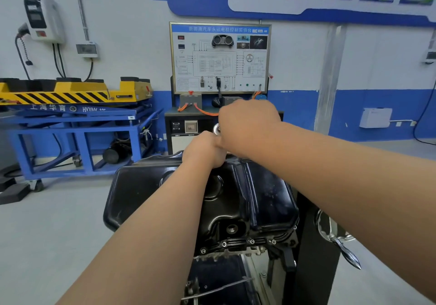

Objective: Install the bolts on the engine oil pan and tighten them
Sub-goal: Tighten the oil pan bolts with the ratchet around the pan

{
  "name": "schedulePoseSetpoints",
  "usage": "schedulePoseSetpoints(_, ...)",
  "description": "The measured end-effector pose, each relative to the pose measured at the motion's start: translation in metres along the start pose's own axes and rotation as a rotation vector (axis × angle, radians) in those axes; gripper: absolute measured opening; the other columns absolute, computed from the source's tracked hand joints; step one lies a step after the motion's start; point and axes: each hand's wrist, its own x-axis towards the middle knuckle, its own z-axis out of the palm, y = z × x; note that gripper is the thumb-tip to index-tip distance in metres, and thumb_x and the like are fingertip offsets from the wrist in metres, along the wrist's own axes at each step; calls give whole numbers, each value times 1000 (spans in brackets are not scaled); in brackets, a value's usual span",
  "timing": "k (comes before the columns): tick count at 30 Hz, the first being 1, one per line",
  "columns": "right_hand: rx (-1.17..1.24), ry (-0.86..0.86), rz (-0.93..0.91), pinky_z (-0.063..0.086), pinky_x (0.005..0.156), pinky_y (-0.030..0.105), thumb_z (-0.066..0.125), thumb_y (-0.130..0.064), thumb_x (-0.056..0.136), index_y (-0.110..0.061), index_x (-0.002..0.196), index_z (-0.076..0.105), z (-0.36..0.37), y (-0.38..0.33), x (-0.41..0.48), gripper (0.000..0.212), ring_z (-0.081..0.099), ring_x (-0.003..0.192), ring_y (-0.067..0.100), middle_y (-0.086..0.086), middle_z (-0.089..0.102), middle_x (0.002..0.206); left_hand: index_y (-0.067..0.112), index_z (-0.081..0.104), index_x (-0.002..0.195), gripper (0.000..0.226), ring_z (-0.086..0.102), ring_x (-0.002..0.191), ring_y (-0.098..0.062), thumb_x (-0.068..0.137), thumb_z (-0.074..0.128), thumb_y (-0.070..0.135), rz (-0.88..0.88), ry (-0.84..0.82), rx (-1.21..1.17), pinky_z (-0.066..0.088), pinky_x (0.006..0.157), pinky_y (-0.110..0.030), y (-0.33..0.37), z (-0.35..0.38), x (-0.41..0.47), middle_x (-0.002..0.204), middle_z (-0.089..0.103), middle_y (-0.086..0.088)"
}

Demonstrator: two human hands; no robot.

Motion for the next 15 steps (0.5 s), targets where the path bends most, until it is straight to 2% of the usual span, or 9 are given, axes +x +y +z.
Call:
schedulePoseSetpoints(2, 38, -4, 7, 33, 56, 33, 53, -34, 90, -17, 64, 30, -5, 0, 1, 38, 41, 67, 22, 0, 32, 66, 14, 46, 63, 24, 50, 65, -24, 86, 45, 11, 6, 94, -47, 39, 60, -29, -3, 2, -3, 68, 52, -2)
schedulePoseSetpoints(5, 169, -113, 110, 30, 57, 33, 43, -47, 92, -19, 67, 36, -2, 0, 7, 39, 44, 69, 22, -1, 36, 68, 16, 37, 64, 27, 49, 63, -25, 89, 46, 15, 69, 248, -76, 41, 58, -30, -8, 4, -6, 60, 43, 2)
schedulePoseSetpoints(8, 234, -154, 160, 32, 64, 35, 40, -52, 92, -18, 78, 42, 1, 0, 11, 37, 45, 73, 24, 0, 37, 69, 19, 33, 59, 33, 41, 51, -19, 88, 45, 10, 143, 300, -83, 26, 46, -26, -12, 2, -7, 55, 39, 3)
schedulePoseSetpoints(11, 157, -132, 82, 32, 58, 32, 46, -44, 92, -18, 78, 41, -3, 0, 10, 30, 46, 73, 23, 0, 38, 69, 27, 33, 51, 39, 33, 43, -7, 83, 46, 8, 202, 342, -161, 21, 41, -22, -14, 3, -11, 46, 37, 9)
schedulePoseSetpoints(13, 26, -85, -62, 31, 52, 29, 52, -32, 92, -18, 74, 39, -8, 4, 5, 27, 43, 66, 21, -1, 37, 69, 25, 32, 47, 42, 33, 43, -11, 82, 53, 14, 220, 337, -221, 24, 42, -25, -13, 6, -12, 43, 37, 7)
schedulePoseSetpoints(15, -112, -45, -183, 36, 59, 33, 53, -15, 92, -15, 73, 41, -13, 7, 0, 23, 44, 67, 20, -1, 38, 74, 25, 36, 50, 41, 39, 46, -13, 84, 59, 21, 227, 309, -215, 27, 45, -26, -15, 9, -11, 48, 43, 6)
